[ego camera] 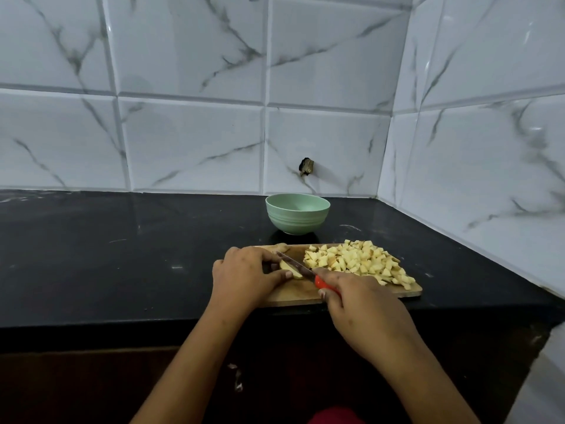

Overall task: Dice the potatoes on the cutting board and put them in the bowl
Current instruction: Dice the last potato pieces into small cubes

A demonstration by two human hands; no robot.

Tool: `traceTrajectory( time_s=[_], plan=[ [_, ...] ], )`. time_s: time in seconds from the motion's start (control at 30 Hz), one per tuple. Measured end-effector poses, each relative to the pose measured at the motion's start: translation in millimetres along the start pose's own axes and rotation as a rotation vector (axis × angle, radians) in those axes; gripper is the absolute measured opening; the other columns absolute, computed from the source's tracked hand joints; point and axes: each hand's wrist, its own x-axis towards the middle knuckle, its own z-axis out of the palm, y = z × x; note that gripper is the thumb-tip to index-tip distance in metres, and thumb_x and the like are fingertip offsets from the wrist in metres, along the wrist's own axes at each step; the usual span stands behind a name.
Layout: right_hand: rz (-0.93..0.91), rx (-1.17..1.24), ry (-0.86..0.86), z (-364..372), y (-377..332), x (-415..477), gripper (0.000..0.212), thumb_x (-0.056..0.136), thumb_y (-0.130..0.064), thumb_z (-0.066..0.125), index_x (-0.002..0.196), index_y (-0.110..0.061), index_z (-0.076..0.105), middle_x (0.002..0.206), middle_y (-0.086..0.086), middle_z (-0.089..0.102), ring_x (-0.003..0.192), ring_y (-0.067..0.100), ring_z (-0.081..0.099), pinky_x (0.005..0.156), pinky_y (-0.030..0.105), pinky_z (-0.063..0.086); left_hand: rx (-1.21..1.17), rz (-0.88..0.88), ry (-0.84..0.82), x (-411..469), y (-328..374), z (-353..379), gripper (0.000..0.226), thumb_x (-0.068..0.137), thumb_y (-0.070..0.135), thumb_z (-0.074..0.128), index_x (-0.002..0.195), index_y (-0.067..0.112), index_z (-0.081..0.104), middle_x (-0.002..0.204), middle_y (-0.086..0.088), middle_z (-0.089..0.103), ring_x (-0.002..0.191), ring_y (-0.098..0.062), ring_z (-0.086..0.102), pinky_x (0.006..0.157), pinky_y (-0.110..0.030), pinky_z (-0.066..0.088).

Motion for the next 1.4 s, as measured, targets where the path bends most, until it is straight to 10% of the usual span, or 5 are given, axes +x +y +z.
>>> traceTrajectory(
  time_s=[0.23,0.73,1.0,1.4],
  plan=[
    [-0.056,-0.059,-0.022,-4,2,3,0.042,0.102,-0.037,0.035,0.143,-0.045,0.034,0.083,-0.016,0.054,0.057,0.000,0.041,0.049,0.016,0.032,-0.069,-0.007,-0.006,4,0,3,0.032,0.082,0.057,0.061,0.111,0.043,0.064,0.128,0.017,0.054,0.124,-0.015,0.039,0.096,-0.038,0.033],
    [-0.074,-0.118,-0.186,-4,-7,11,0.050,0.102,-0.024,0.038,0.147,-0.043,0.026,0.110,-0.005,0.060,0.086,0.011,0.057,0.068,0.029,0.050,-0.083,-0.083,0.023,2,7,4,0.035,0.079,0.058,0.064,0.108,0.039,0.067,0.114,0.013,0.060,0.115,-0.016,0.050,0.086,-0.036,0.031],
    [-0.025,-0.206,-0.099,-3,-7,-36,0.060,0.101,-0.018,0.041,0.151,-0.034,0.012,0.100,-0.004,0.062,0.081,0.013,0.059,0.055,0.026,0.040,-0.016,-0.061,0.030,4,14,5,0.033,0.091,0.040,0.053,0.124,0.042,0.057,0.126,0.007,0.057,0.121,-0.021,0.044,0.097,-0.041,0.032],
    [0.073,0.034,0.002,-17,2,-22,0.043,0.103,-0.034,0.032,0.146,-0.041,0.031,0.119,-0.011,0.061,0.094,0.006,0.055,0.071,0.026,0.049,-0.118,0.007,-0.133,20,6,5,0.024,0.087,0.046,0.059,0.109,0.038,0.056,0.122,0.010,0.057,0.119,-0.017,0.046,0.092,-0.037,0.031]
  ],
)
